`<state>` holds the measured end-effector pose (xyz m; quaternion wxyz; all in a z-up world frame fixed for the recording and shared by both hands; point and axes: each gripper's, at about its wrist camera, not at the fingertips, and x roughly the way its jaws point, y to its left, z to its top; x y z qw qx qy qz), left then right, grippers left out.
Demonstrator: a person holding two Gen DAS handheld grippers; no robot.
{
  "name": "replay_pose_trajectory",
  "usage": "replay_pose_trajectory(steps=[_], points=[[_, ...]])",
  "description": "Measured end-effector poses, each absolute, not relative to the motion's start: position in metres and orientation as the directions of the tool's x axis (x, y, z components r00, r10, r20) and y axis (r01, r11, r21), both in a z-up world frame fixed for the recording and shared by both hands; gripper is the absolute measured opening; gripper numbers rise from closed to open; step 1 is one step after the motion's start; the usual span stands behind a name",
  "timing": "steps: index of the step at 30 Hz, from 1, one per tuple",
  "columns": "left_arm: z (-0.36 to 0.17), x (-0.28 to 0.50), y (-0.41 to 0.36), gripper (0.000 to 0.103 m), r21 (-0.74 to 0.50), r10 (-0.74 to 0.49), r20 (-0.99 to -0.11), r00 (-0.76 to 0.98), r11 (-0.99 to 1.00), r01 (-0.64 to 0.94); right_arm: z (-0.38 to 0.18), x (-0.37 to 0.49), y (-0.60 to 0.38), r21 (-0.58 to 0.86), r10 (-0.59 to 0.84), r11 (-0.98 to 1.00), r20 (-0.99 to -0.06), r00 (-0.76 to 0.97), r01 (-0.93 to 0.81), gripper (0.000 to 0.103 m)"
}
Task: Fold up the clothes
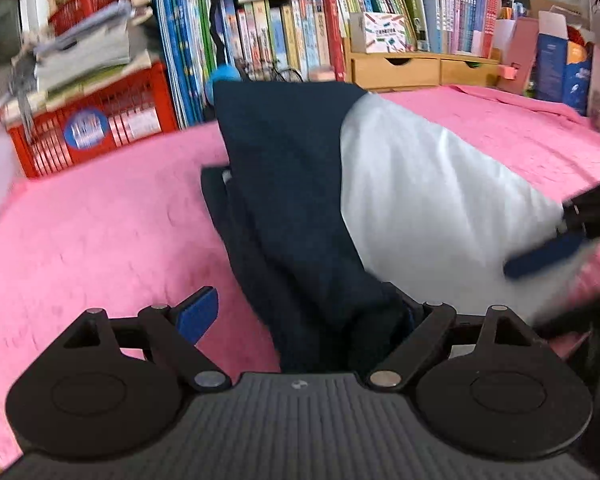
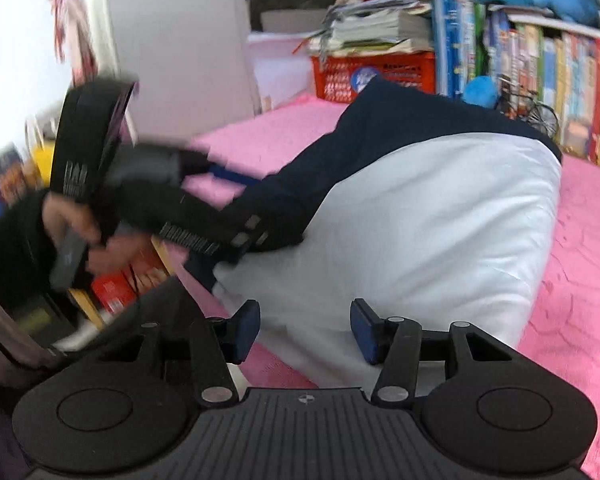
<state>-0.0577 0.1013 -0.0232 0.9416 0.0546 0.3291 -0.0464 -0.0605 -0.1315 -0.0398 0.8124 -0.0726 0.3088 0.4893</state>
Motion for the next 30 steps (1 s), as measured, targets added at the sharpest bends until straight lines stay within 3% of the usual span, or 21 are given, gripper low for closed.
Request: replay_pose_trajectory(steps=[5,8,10,13,15,17,18,21,26,30], points=[[-0.024,-0.070,0.108,0.088,-0.018,-0.088,-0.647,0.757,0.995,0.100,-0.004,-0.026,-0.133,0.209,0.775,0.566,-0.464,0.429,-0.797,0.057],[-0.024,-0.075,0.109,0.088,-0.028,-0.077,-0.642,0.763,0.997,0.077,0.005,0.010,-0.083,0.053,0.692,0.632,-0.487,0.533,-0.773,0.052],[-0.025,-0.080,0.108,0.088,-0.030,-0.069,-0.634,0.770,0.997,0.065,-0.004,0.035,-0.030,-0.018,0.623,0.670,-0.530,0.575,-0.742,0.040],[-0.024,-0.086,0.110,0.088,-0.041,-0.053,-0.633,0.772,0.999,0.035,-0.035,0.058,0.034,-0.063,0.591,0.633,-0.604,0.534,-0.772,0.042],[-0.020,-0.091,0.116,0.088,-0.053,-0.054,-0.640,0.767,0.998,0.025,-0.041,0.046,0.058,-0.189,0.573,0.578,-0.599,0.559,-0.794,0.042],[-0.013,-0.099,0.124,0.088,-0.048,-0.036,-0.636,0.771,0.999,0.007,-0.032,0.035,0.058,-0.186,0.573,0.569,-0.609,0.548,-0.801,0.041],[-0.007,-0.103,0.128,0.088,-0.040,-0.020,-0.624,0.781,0.999,-0.006,-0.024,0.031,0.046,-0.140,0.595,0.580,-0.600,0.535,-0.802,0.044],[0.011,-0.114,0.134,0.091,-0.026,0.009,-0.585,0.811,0.999,-0.030,-0.003,0.016,-0.006,0.017,0.657,0.637,-0.535,0.532,-0.770,0.088],[0.031,-0.117,0.113,0.096,-0.002,0.017,-0.549,0.836,1.000,-0.021,0.004,-0.038,-0.091,0.107,0.590,0.778,-0.465,0.660,-0.619,0.089],[0.030,-0.111,0.078,0.100,0.015,-0.010,-0.586,0.810,1.000,0.023,-0.010,-0.085,-0.128,0.097,0.471,0.867,-0.485,0.737,-0.489,0.090]])
